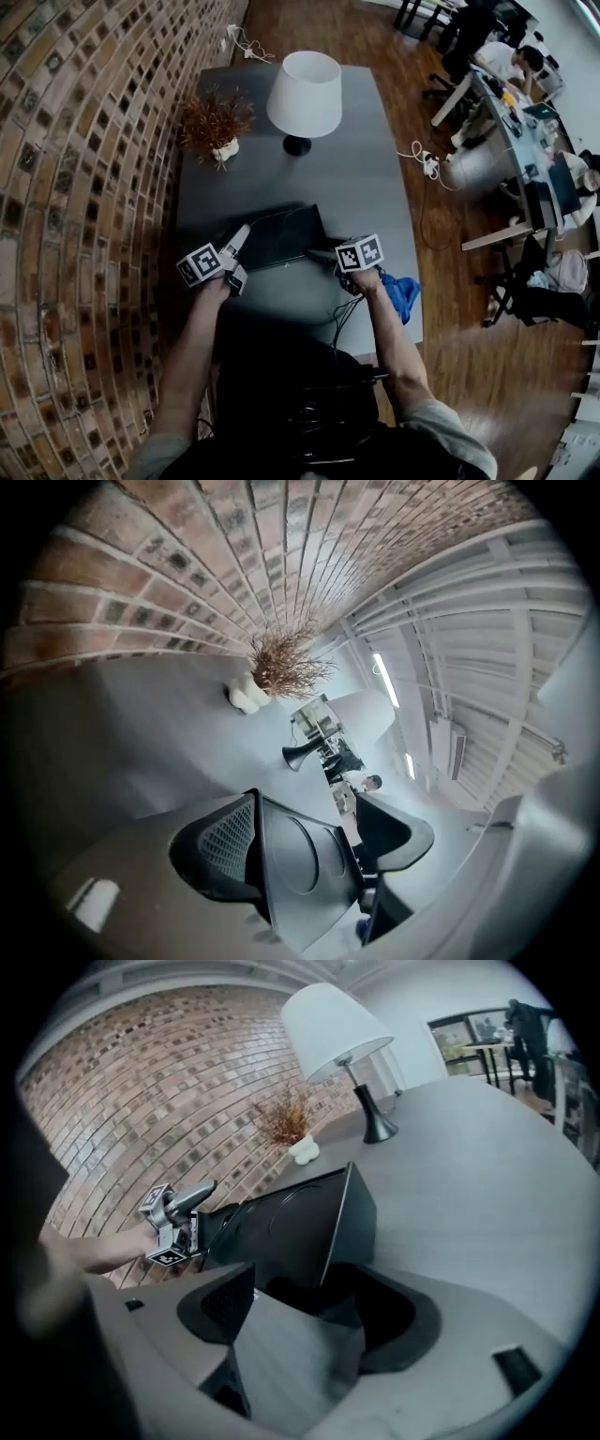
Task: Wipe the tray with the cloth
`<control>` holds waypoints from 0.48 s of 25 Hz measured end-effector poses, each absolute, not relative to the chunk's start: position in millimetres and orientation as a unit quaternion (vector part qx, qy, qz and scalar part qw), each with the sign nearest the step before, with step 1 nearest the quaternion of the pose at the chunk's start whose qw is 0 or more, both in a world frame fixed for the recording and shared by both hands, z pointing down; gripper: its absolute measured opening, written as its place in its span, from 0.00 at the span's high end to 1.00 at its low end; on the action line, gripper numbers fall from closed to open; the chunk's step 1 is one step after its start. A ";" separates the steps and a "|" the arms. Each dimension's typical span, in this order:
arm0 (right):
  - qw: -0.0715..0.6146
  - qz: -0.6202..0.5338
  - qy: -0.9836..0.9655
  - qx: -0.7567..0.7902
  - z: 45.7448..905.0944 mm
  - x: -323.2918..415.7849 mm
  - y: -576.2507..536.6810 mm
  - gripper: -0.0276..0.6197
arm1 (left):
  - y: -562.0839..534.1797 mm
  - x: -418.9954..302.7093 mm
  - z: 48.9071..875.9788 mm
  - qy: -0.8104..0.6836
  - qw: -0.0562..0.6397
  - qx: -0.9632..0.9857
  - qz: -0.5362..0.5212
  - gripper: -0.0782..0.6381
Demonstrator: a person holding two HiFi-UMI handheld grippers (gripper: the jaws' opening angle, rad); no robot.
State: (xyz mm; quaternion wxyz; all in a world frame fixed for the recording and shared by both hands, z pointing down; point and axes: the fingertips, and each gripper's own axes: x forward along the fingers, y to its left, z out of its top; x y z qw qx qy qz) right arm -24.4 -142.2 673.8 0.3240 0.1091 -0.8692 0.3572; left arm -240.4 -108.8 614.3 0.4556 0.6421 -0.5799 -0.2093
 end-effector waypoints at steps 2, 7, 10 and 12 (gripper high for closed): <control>0.300 0.376 -0.866 0.133 672.1 -17.6 -140.8 0.44 | -129.6 -238.0 616.7 -0.573 0.454 0.651 -0.205 0.43; 0.284 0.387 -0.863 0.159 669.0 -15.1 -140.2 0.44 | -140.5 -238.0 613.9 -0.562 0.449 0.660 -0.219 0.48; 0.284 0.394 -0.858 0.166 668.3 -13.8 -139.3 0.44 | -137.8 -236.3 611.5 -0.557 0.447 0.662 -0.227 0.48; 0.273 0.401 -0.858 0.171 668.0 -12.7 -139.0 0.44 | -131.5 -234.7 609.2 -0.552 0.443 0.670 -0.226 0.48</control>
